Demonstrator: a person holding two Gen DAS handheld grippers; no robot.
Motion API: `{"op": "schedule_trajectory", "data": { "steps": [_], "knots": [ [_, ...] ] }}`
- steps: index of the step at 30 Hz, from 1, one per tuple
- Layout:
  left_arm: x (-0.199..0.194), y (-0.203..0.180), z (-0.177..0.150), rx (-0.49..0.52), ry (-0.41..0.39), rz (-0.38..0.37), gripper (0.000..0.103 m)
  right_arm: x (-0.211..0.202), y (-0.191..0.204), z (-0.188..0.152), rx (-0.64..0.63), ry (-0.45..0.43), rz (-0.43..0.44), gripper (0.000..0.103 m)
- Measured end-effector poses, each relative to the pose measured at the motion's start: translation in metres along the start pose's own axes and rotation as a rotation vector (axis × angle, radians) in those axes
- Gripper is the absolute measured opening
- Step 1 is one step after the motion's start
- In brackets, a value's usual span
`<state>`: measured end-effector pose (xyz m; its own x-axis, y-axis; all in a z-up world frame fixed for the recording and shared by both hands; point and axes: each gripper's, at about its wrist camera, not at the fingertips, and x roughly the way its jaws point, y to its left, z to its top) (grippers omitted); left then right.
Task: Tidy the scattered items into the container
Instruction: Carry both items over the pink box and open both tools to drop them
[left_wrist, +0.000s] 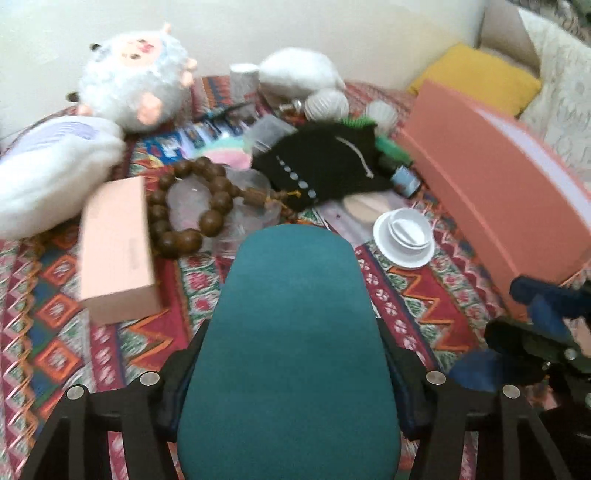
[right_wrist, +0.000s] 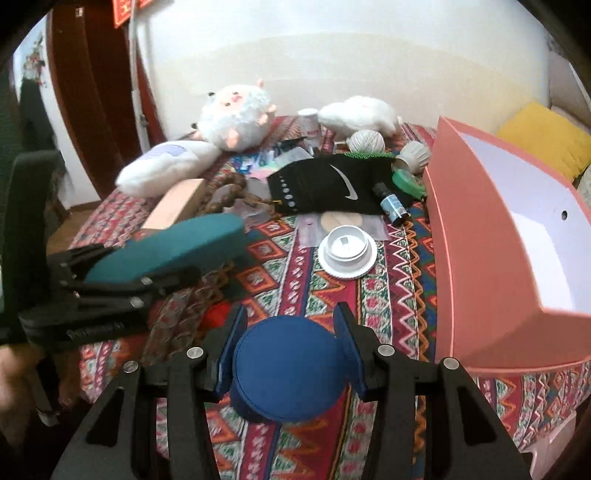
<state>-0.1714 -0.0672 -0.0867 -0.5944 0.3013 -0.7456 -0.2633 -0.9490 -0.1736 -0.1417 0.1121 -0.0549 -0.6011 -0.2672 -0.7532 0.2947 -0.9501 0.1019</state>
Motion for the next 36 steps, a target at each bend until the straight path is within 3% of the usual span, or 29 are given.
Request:
{"op": "schedule_trajectory", "data": {
  "steps": [5,9,12,15,21,26,29,30,31,33,36],
  "knots": [
    [-0.027,0.01,-0.006,-0.049,-0.021,0.0,0.068,-0.012,0.005,-0.011,0.015,-0.006,0.023,0.051],
    [-0.049,-0.009,0.005,-0.005,-0.074,-0.006,0.068,-0.05,-0.008,0.011,0.045,-0.08,0.045,0.051],
    [-0.066,-0.033,0.027,0.033,-0.115,-0.051,0.068,-0.092,-0.032,0.04,0.077,-0.177,0.023,0.051],
    [-0.079,-0.071,0.058,0.092,-0.159,-0.107,0.068,-0.135,-0.062,0.064,0.099,-0.286,-0.054,0.051],
    [-0.078,-0.182,0.126,0.251,-0.224,-0.222,0.068,-0.179,-0.134,0.085,0.173,-0.39,-0.214,0.051],
    [-0.039,-0.256,0.147,0.326,-0.168,-0.276,0.068,-0.185,-0.207,0.089,0.285,-0.414,-0.329,0.051],
    [0.004,-0.287,0.148,0.315,-0.081,-0.288,0.068,-0.165,-0.25,0.083,0.361,-0.349,-0.34,0.052],
    [0.016,-0.292,0.147,0.3,-0.051,-0.293,0.068,-0.157,-0.263,0.08,0.396,-0.328,-0.323,0.054],
    [0.027,-0.295,0.147,0.278,-0.026,-0.296,0.07,-0.152,-0.272,0.077,0.423,-0.322,-0.326,0.071],
    [0.036,-0.297,0.149,0.249,-0.03,-0.276,0.078,-0.147,-0.282,0.073,0.459,-0.328,-0.347,0.093],
    [0.029,-0.291,0.154,0.22,-0.078,-0.246,0.095,-0.151,-0.29,0.071,0.471,-0.36,-0.382,0.096]
  ]
}}
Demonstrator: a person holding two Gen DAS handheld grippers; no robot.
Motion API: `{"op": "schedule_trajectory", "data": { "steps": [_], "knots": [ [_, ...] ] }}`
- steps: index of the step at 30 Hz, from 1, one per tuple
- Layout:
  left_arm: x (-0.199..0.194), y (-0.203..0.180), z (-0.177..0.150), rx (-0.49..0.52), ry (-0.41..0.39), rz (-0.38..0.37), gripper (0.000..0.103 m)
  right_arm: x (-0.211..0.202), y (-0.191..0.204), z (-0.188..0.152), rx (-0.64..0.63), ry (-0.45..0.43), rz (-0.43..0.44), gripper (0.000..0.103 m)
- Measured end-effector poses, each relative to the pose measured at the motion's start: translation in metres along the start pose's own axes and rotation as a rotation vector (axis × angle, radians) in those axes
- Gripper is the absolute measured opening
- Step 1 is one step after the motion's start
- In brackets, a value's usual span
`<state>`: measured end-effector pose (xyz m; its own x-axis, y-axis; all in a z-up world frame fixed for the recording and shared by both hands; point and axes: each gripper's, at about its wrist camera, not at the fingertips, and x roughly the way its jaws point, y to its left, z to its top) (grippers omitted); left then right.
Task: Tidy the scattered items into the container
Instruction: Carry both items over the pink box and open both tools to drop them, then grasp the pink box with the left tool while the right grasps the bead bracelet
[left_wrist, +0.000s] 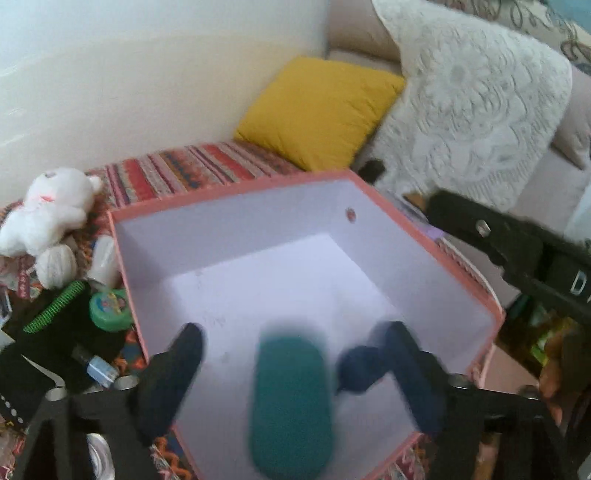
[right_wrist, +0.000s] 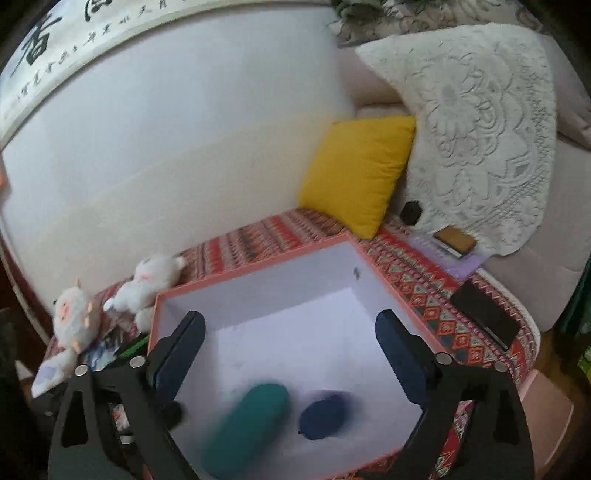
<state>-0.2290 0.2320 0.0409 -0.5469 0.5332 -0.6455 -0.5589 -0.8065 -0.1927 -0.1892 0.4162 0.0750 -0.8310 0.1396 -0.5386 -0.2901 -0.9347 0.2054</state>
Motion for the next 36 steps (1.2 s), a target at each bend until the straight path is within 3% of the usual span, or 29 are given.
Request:
{"op": "schedule_trajectory", "data": {
  "steps": [3,7,11,17,20,22,25,32,36],
  "knots": [
    [-0.014,0.012,0.002,-0.026,-0.037,0.037,0.096,-0.011,0.011,-0.003,-0.004,-0.039,-0.003,0.099],
    [-0.042,0.043,-0.01,-0.074,-0.047,0.103,0.097,-0.029,0.052,-0.017,-0.065,-0.042,0.082,0.101],
    [-0.076,0.09,-0.042,-0.126,-0.045,0.203,0.098,-0.044,0.133,-0.045,-0.202,-0.013,0.219,0.102],
    [-0.129,0.183,-0.111,-0.262,-0.011,0.373,0.098,-0.042,0.245,-0.111,-0.373,0.087,0.379,0.102],
    [-0.143,0.232,-0.145,-0.342,0.02,0.456,0.099,-0.018,0.293,-0.152,-0.41,0.189,0.427,0.1],
    [-0.142,0.258,-0.163,-0.372,0.045,0.506,0.099,0.008,0.318,-0.175,-0.401,0.306,0.48,0.086],
    [-0.126,0.292,-0.181,-0.391,0.098,0.543,0.098,0.049,0.342,-0.192,-0.306,0.42,0.536,0.072],
    [-0.083,0.336,-0.193,-0.438,0.174,0.524,0.098,0.142,0.365,-0.207,-0.054,0.627,0.575,0.069],
    [-0.06,0.356,-0.198,-0.461,0.197,0.508,0.098,0.171,0.38,-0.212,0.004,0.68,0.609,0.068]
  ]
}}
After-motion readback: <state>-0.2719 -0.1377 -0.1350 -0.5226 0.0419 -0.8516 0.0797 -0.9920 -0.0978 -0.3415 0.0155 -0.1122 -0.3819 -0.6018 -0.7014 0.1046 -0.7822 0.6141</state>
